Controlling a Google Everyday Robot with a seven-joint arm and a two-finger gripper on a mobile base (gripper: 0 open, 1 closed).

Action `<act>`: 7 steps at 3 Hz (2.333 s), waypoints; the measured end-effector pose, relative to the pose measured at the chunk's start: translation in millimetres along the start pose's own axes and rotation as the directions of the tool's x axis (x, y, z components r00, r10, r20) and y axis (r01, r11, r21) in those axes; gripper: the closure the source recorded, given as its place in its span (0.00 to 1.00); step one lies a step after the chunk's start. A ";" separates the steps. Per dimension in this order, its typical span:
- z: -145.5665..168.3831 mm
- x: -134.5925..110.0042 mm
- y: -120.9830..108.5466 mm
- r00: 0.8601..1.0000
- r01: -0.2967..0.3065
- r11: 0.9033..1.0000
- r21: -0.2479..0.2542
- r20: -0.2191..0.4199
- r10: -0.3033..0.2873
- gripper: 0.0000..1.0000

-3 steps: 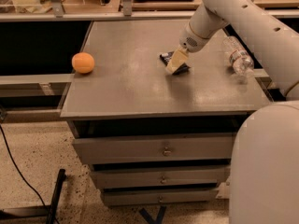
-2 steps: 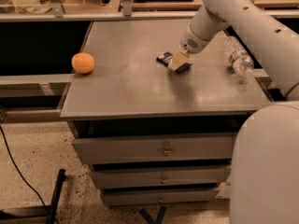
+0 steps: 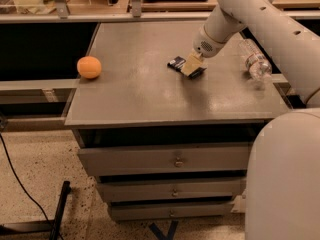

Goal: Move rxbar blueberry near orange

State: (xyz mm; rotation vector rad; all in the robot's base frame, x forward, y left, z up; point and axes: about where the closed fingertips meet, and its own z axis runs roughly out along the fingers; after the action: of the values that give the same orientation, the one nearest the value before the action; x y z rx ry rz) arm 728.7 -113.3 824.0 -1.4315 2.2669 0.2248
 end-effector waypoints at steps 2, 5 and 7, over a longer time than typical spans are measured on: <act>-1.2 -0.6 -0.2 1.000 0.000 1.000 0.000 0.000 0.000 1.00; -47.3 -55.0 -14.7 0.991 0.077 0.996 0.041 0.108 -0.081 1.00; -59.9 -72.0 -15.0 0.981 0.089 0.994 0.059 0.165 -0.098 1.00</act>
Offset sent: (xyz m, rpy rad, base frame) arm 0.0142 -0.0006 0.0700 0.0372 -0.0931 0.0340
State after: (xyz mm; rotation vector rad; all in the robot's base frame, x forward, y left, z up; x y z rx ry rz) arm 751.1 -83.3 911.1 -1.4330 2.0512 0.2462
